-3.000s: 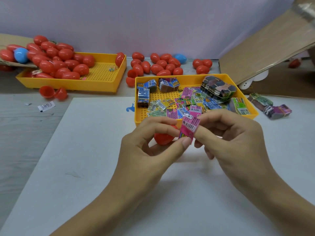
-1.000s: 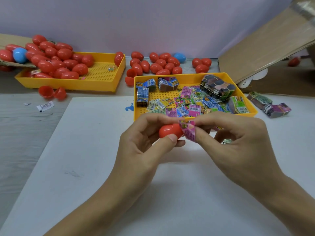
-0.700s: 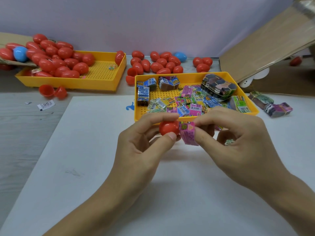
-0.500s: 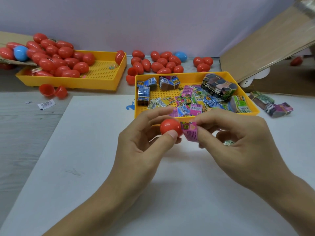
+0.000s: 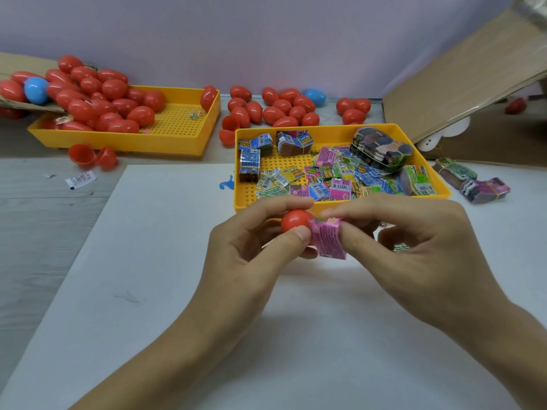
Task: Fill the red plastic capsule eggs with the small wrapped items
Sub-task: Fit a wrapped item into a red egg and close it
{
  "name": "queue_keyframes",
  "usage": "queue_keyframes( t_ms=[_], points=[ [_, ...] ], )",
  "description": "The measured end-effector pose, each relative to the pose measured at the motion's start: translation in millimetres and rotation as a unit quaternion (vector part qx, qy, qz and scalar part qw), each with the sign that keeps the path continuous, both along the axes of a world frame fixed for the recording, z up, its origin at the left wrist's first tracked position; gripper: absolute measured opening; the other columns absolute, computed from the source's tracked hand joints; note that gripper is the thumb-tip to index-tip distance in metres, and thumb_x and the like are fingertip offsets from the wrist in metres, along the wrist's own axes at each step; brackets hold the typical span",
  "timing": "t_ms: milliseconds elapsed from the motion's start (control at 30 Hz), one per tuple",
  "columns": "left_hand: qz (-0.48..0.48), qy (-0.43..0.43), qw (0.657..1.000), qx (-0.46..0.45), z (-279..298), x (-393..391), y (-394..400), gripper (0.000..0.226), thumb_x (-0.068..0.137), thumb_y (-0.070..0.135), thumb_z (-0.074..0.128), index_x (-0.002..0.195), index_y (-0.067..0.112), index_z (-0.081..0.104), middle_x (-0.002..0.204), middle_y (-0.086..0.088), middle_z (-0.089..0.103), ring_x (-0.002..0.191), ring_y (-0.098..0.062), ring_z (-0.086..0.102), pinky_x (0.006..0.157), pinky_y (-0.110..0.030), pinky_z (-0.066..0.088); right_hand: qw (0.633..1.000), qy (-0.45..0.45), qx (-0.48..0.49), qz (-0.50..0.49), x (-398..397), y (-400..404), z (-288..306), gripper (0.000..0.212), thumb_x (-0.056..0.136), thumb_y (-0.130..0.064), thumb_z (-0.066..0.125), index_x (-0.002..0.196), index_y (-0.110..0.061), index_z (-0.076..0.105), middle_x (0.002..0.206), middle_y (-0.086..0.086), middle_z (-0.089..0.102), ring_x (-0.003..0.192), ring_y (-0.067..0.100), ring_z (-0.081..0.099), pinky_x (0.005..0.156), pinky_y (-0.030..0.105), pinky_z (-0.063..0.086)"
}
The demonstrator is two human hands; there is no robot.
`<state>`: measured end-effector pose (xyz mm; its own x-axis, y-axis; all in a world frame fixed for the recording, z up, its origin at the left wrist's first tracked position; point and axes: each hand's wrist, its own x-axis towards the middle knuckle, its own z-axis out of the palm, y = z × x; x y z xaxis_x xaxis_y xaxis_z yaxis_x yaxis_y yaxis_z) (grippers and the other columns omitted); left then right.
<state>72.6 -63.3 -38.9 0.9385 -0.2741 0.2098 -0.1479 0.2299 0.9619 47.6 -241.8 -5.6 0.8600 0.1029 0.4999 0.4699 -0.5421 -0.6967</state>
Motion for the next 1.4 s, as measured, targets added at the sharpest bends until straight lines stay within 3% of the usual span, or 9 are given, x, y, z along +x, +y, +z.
queue_keyframes(
  t_ms=[267, 433, 567, 767, 900, 1000, 1133, 1300, 1400],
  points=[
    [0.001, 0.014, 1.000, -0.004, 0, -1, -1, 0.031, 0.077, 0.026, 0.067, 0.106, 0.016, 0.075, 0.099, -0.008, 0.074, 0.085, -0.027, 0.071, 0.073, -0.031, 0.057, 0.999, -0.011, -0.039, -0.009, 1, -2, -3, 0.013, 0.085, -0.017, 0.069, 0.094, -0.014, 0.078, 0.079, -0.005, 0.073, 0.066, 0.012, 0.062, 0.053, 0.011, 0.039],
    [-0.002, 0.022, 1.000, -0.006, 2, -2, -1, 0.036, 0.077, 0.027, 0.070, 0.111, 0.014, 0.075, 0.104, -0.014, 0.074, 0.091, -0.033, 0.073, 0.078, -0.033, 0.059, 0.997, -0.042, -0.060, -0.005, 1, -3, -2, 0.015, 0.084, -0.011, 0.069, 0.096, -0.015, 0.078, 0.078, -0.009, 0.069, 0.061, 0.013, 0.059, 0.047, 0.023, 0.041],
    [-0.003, 0.017, 1.000, -0.004, 3, -2, -1, 0.037, 0.078, 0.016, 0.080, 0.115, 0.018, 0.075, 0.112, -0.016, 0.071, 0.097, -0.028, 0.074, 0.080, -0.031, 0.060, 0.996, -0.056, -0.069, -0.001, 1, -5, -2, 0.016, 0.086, -0.011, 0.069, 0.099, -0.015, 0.077, 0.076, -0.006, 0.069, 0.062, 0.015, 0.058, 0.048, 0.029, 0.041],
    [-0.008, 0.028, 0.999, -0.041, 1, 1, 1, 0.042, 0.075, 0.022, 0.076, 0.118, 0.023, 0.074, 0.113, -0.024, 0.069, 0.099, -0.029, 0.073, 0.086, -0.035, 0.059, 1.000, 0.005, -0.014, 0.014, 1, -3, 0, 0.023, 0.087, -0.017, 0.067, 0.108, -0.023, 0.075, 0.079, -0.005, 0.068, 0.071, 0.017, 0.059, 0.046, 0.029, 0.042],
    [0.021, -0.018, 0.999, -0.024, 3, -1, 0, 0.042, 0.078, 0.023, 0.074, 0.120, 0.025, 0.072, 0.110, -0.012, 0.073, 0.099, -0.025, 0.073, 0.085, -0.035, 0.059, 0.999, 0.034, 0.022, -0.019, 0, -3, 0, 0.019, 0.082, -0.020, 0.071, 0.100, -0.028, 0.073, 0.079, -0.011, 0.067, 0.072, 0.013, 0.063, 0.045, 0.029, 0.045],
    [0.046, -0.074, 0.996, 0.002, 4, -5, -2, 0.038, 0.080, 0.019, 0.074, 0.117, 0.023, 0.071, 0.105, 0.000, 0.074, 0.096, -0.020, 0.073, 0.082, -0.025, 0.058, 0.999, 0.028, -0.001, -0.040, 1, -4, 0, 0.014, 0.082, -0.013, 0.079, 0.088, -0.024, 0.074, 0.071, -0.011, 0.067, 0.069, 0.010, 0.064, 0.044, 0.027, 0.044],
    [0.052, -0.135, 0.989, 0.034, 3, -7, -3, 0.028, 0.082, 0.014, 0.075, 0.110, 0.016, 0.069, 0.104, -0.004, 0.071, 0.096, -0.024, 0.073, 0.084, -0.027, 0.058, 0.998, 0.007, -0.040, -0.054, 0, -3, 2, 0.007, 0.081, -0.016, 0.074, 0.087, -0.019, 0.077, 0.073, -0.015, 0.068, 0.069, 0.008, 0.063, 0.044, 0.025, 0.043],
    [0.072, -0.209, 0.973, 0.065, 2, -9, -1, 0.029, 0.086, 0.015, 0.073, 0.114, 0.015, 0.066, 0.107, -0.006, 0.068, 0.099, -0.027, 0.071, 0.086, -0.029, 0.058, 0.999, 0.019, -0.043, -0.028, -1, -3, 5, 0.011, 0.080, -0.019, 0.072, 0.090, -0.019, 0.076, 0.076, -0.016, 0.069, 0.071, 0.009, 0.065, 0.043, 0.030, 0.045],
    [0.081, -0.218, 0.971, 0.063, 3, -10, -1, 0.028, 0.086, 0.015, 0.073, 0.114, 0.014, 0.065, 0.106, -0.009, 0.067, 0.099, -0.031, 0.070, 0.086, -0.030, 0.058, 0.998, 0.051, -0.030, -0.019, 0, -5, 5, 0.011, 0.079, -0.023, 0.070, 0.089, -0.022, 0.076, 0.075, -0.014, 0.070, 0.071, 0.010, 0.066, 0.045, 0.018, 0.044]
  ],
)
